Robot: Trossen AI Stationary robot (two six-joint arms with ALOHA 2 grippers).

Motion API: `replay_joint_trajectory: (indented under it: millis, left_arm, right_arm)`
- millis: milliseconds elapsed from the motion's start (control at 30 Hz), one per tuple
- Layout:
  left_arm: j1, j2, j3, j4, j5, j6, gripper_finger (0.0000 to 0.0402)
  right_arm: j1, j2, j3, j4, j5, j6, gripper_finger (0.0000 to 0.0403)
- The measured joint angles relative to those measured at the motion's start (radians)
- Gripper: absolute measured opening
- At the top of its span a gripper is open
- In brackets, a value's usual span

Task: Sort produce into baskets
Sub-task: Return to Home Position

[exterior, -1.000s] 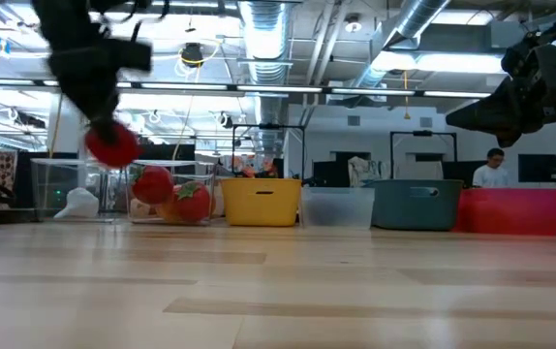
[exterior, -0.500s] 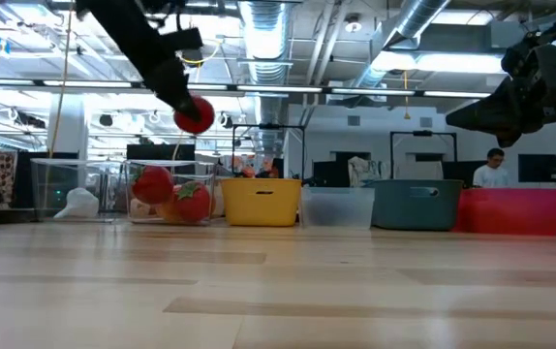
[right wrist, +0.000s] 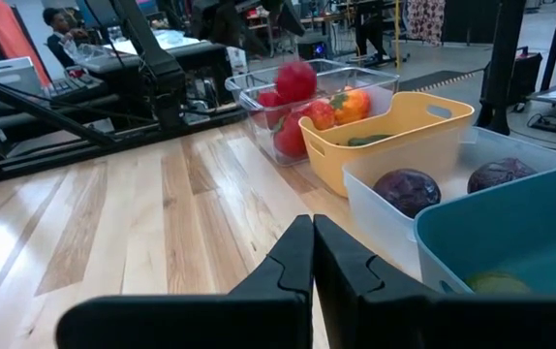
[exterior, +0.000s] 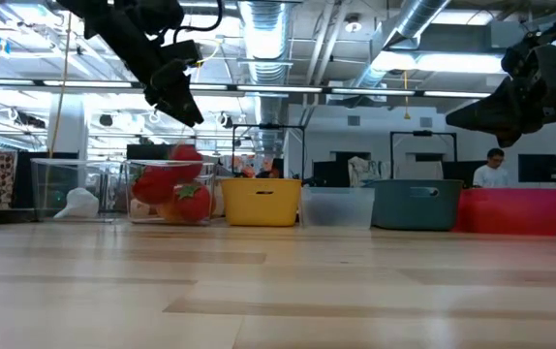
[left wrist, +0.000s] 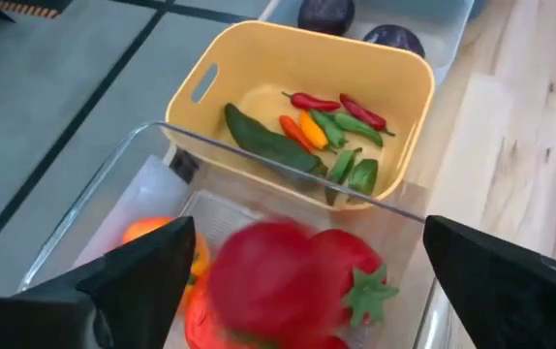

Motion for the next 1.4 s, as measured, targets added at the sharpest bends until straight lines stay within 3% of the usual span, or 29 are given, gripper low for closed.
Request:
replay_joint_trajectory:
  millis: [300, 400, 667, 833, 900, 1067, 1267, 1400]
  left_arm:
    - [0.000, -0.051, 0.000, 0.070, 0.159, -0.109, 0.0362]
    - [-0.022, -0.095, 0.000, 0.116, 0.191, -0.111, 0.0334]
    - [-0.156, -0.201, 0.000, 0.143, 0.102, -0.196, 0.0170]
    - [-0.259, -0.221, 0.000, 0.179, 0.139, -0.233, 0.0043]
    - [-0.309, -0.220, 0.000, 0.183, 0.114, -0.243, 0.0012]
    - [-0.410, -0.220, 0.000, 0.177, -0.017, -0.244, 0.0001]
    - [-0.483, -0.226, -0.001, 0.187, 0.011, -0.164, 0.0000]
    - [-0.487, -0.247, -0.001, 0.184, 0.109, -0.113, 0.0000]
  right_arm:
    - [0.000, 0.000, 0.000, 0.000, 0.000, 0.000, 0.0036]
    - [0.000, 0.000, 0.000, 0.000, 0.000, 0.000, 0.0036]
    - [0.000, 0.000, 0.000, 0.000, 0.000, 0.000, 0.0036]
    - [0.000, 0.000, 0.000, 0.000, 0.000, 0.000, 0.0036]
    - [0.000, 0.000, 0.000, 0.000, 0.000, 0.000, 0.0036]
    - [0.000, 0.000, 0.000, 0.000, 0.000, 0.000, 0.0036]
    - [0.000, 0.000, 0.000, 0.000, 0.000, 0.000, 0.0036]
    - [0.000, 0.000, 0.000, 0.000, 0.000, 0.000, 0.0036]
